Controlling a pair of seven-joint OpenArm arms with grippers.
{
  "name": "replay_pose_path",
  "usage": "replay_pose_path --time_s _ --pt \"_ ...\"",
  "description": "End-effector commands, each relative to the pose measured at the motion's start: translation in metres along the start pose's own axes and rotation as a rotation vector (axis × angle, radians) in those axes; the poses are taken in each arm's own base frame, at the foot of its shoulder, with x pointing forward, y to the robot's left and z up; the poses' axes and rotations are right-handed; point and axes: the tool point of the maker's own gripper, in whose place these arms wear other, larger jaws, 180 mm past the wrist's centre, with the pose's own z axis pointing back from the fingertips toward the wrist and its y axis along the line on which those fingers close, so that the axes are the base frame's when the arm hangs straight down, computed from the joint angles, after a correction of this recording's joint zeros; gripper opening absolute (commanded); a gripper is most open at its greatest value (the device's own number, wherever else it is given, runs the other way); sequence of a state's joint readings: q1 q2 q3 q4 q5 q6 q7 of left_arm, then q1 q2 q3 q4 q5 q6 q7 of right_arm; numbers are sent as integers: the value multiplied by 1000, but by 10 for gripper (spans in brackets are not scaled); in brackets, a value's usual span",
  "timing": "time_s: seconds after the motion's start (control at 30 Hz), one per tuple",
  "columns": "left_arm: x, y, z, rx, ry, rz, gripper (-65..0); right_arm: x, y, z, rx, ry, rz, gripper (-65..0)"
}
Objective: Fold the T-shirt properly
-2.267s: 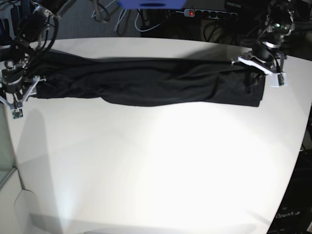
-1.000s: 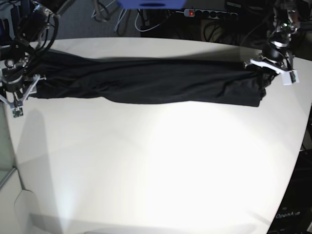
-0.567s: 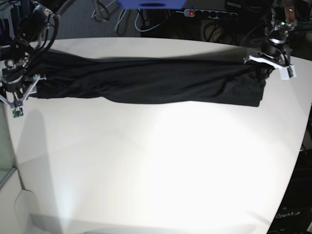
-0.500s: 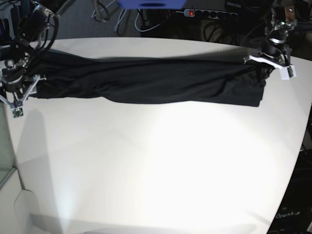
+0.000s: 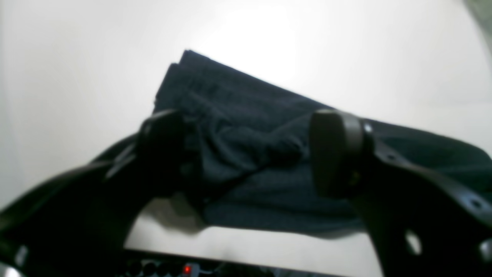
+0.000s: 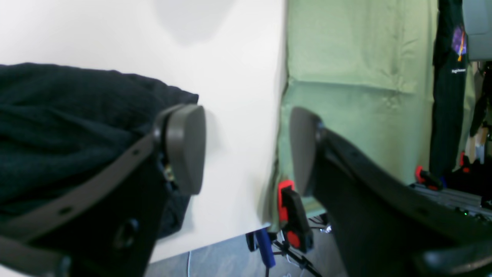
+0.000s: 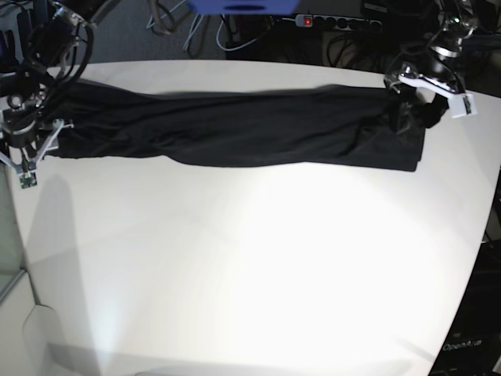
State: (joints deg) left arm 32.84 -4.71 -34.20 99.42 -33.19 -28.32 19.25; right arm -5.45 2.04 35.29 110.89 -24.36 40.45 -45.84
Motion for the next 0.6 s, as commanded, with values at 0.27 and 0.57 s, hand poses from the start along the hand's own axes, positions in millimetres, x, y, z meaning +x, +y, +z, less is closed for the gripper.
replay_pose_path --time_s 0.27,0.57 --pt "2 -3 -2 -30 -10 -3 -385 11 -7 3 -23 -36 -1 -321" --pt "-4 -10 -30 -46 119 -42 -408 11 -7 3 -23 -36 -1 -321"
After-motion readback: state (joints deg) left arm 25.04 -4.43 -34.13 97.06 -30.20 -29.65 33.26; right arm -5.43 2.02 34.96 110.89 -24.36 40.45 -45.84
